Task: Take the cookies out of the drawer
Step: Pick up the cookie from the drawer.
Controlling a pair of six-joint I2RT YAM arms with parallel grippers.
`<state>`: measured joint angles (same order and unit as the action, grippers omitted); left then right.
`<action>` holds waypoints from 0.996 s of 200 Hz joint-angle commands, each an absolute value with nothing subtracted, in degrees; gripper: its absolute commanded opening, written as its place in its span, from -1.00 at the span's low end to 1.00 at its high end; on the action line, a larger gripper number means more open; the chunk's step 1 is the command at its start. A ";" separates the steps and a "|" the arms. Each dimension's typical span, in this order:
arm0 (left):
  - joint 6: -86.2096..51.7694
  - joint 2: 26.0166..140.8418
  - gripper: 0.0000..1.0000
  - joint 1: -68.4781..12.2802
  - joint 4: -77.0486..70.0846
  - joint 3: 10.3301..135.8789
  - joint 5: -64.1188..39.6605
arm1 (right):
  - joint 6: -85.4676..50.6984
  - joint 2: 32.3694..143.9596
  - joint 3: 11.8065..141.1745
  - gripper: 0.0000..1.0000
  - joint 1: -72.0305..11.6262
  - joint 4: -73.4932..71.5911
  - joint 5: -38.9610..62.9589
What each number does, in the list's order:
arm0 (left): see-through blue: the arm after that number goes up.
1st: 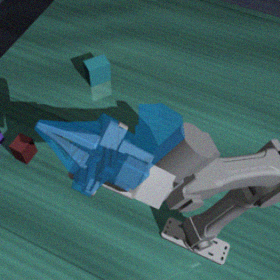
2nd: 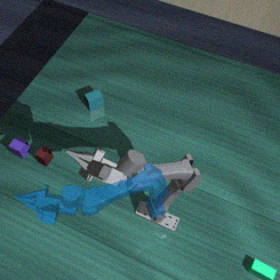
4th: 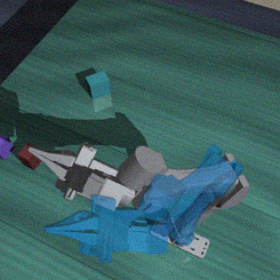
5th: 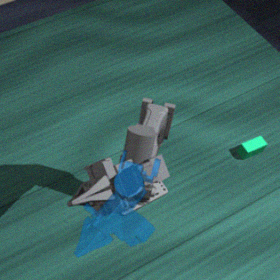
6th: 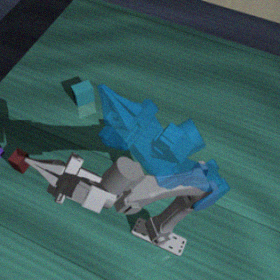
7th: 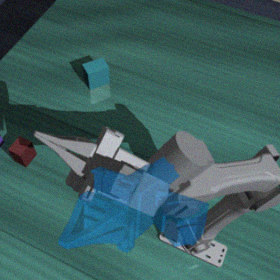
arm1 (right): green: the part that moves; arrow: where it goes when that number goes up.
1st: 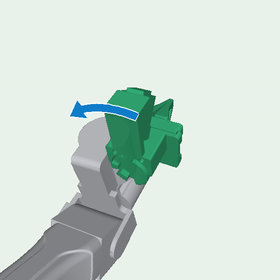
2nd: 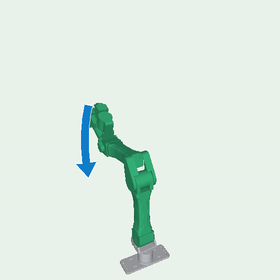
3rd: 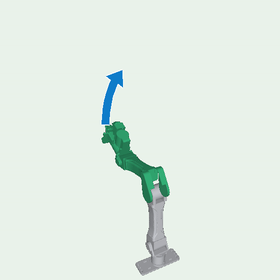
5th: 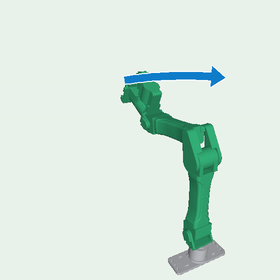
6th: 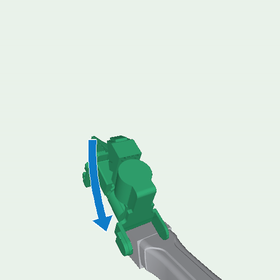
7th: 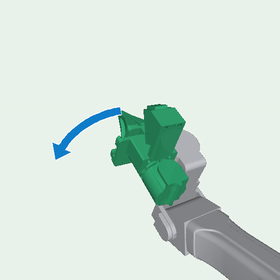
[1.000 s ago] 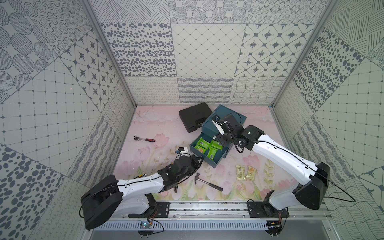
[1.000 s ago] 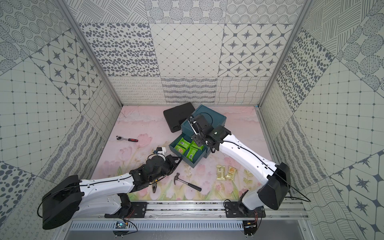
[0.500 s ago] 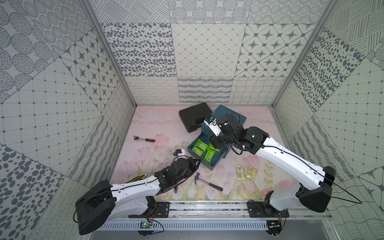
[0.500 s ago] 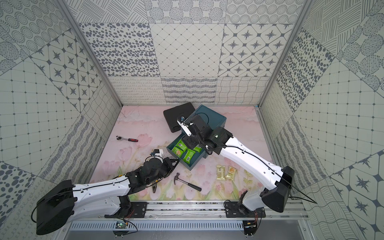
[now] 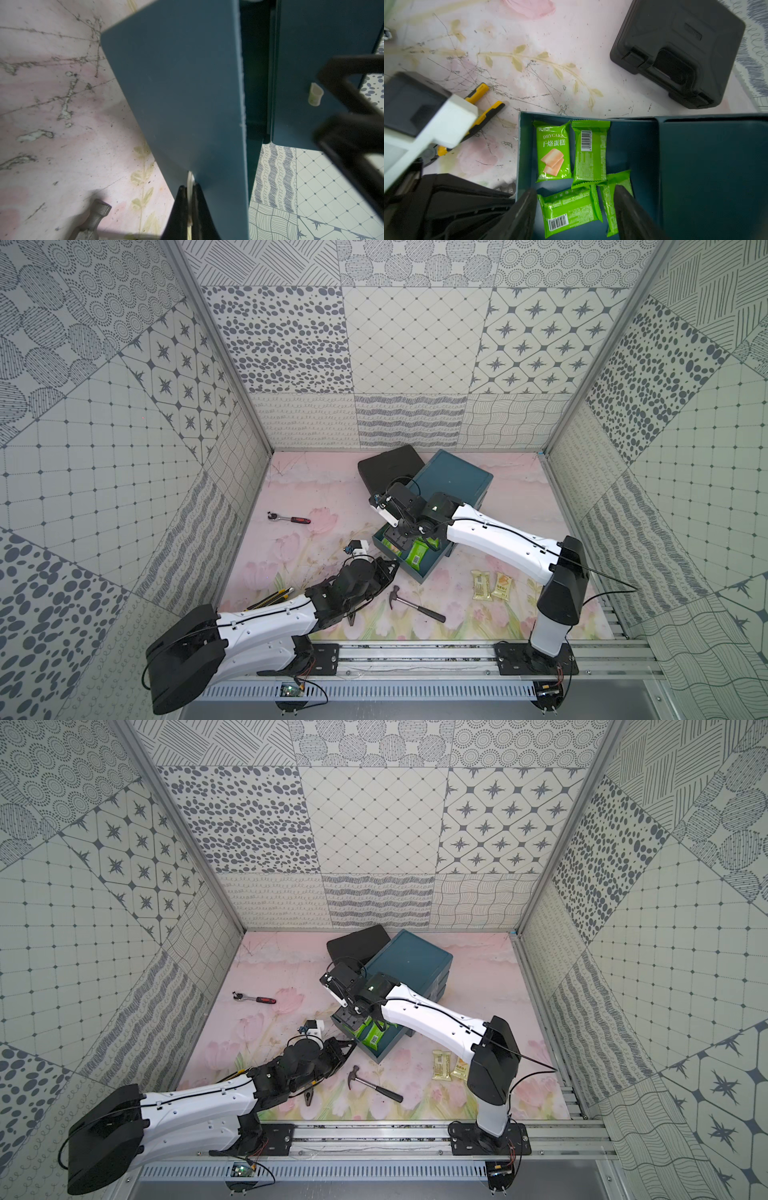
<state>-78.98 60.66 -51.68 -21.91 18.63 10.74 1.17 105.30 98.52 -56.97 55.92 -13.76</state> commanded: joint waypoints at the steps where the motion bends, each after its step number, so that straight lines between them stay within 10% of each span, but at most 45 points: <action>1: -76.86 60.60 -1.00 -51.70 -22.00 18.12 11.03 | 0.27 107.00 101.35 0.25 -56.14 56.49 -15.09; 199: -76.98 58.84 -1.00 -51.72 -20.58 17.57 12.30 | 2.66 117.14 104.68 0.30 -53.53 58.27 -14.94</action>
<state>-78.17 59.13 -51.68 -21.63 17.69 10.87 2.04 115.61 102.78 -53.87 58.54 -15.25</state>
